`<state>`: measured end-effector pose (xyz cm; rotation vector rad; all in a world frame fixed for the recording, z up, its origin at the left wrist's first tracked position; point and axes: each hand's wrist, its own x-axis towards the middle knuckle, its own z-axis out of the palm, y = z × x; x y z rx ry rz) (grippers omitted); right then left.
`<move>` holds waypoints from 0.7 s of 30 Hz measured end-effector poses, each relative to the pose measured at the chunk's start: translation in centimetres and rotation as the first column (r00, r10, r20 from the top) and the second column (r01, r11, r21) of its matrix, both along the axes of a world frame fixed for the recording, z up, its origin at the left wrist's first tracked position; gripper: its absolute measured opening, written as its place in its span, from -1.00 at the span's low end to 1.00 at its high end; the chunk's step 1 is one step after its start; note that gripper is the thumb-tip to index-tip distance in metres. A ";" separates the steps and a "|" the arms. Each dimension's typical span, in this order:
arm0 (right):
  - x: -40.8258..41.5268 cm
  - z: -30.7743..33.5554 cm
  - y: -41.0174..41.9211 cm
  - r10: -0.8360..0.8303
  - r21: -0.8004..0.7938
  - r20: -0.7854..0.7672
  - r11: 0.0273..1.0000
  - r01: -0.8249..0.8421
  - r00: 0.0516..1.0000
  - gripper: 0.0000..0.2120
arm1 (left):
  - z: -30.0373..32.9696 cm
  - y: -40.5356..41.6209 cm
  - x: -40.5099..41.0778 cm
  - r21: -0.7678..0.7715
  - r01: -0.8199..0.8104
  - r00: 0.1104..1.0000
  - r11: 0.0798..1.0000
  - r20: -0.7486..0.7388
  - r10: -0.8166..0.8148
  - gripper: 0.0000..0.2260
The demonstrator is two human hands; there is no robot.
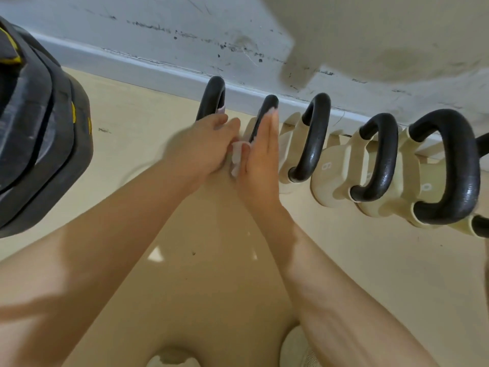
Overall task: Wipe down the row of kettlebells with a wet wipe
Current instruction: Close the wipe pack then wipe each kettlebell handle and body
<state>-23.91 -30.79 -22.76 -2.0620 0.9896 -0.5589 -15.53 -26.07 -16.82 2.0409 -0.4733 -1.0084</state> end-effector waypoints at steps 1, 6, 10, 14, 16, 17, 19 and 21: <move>0.4 0.2 -1.0 0.036 -0.059 -0.044 0.997 -0.039 0.998 -0.43 | 0.1 0.4 0.0 -0.051 -0.033 0.999 0.998 -0.026 0.031 -0.57; 1.0 1.4 -5.1 0.257 -0.380 -0.551 0.770 -0.513 0.794 -0.72 | 0.4 1.8 -0.7 -0.232 -0.224 0.973 0.947 -0.110 0.203 -0.76; -0.9 0.4 -4.4 0.377 -0.638 -0.621 0.265 -0.723 0.687 -0.84 | 0.7 2.1 -0.2 -0.193 -0.297 0.953 0.935 -0.126 0.277 -0.77; -1.6 -0.5 -3.9 0.413 -0.665 -0.667 0.044 -0.746 0.620 -0.63 | 0.6 2.6 -0.3 -0.181 -0.263 0.965 0.948 -0.071 0.254 -0.74; -1.9 -0.9 -3.9 0.402 -0.609 -0.750 -0.109 -0.786 0.525 -0.60 | 0.3 3.1 -0.5 -0.172 -0.231 0.973 0.958 -0.024 0.230 -0.72; -2.3 -1.3 -3.6 0.421 -0.571 -0.775 -0.150 -0.807 0.471 -0.61 | 0.2 3.4 -0.7 -0.168 -0.216 0.976 0.962 -0.006 0.218 -0.71; -3.6 -1.5 -2.2 0.578 -0.478 -0.722 -0.019 -0.878 0.380 -0.67 | 0.1 3.8 -1.1 -0.170 -0.191 0.980 0.967 0.014 0.196 -0.69; -4.8 -0.3 -0.8 0.741 -0.358 -0.495 0.303 -0.883 0.455 -0.72 | 0.5 3.8 -1.5 -0.160 -0.186 0.982 0.969 0.012 0.190 -0.70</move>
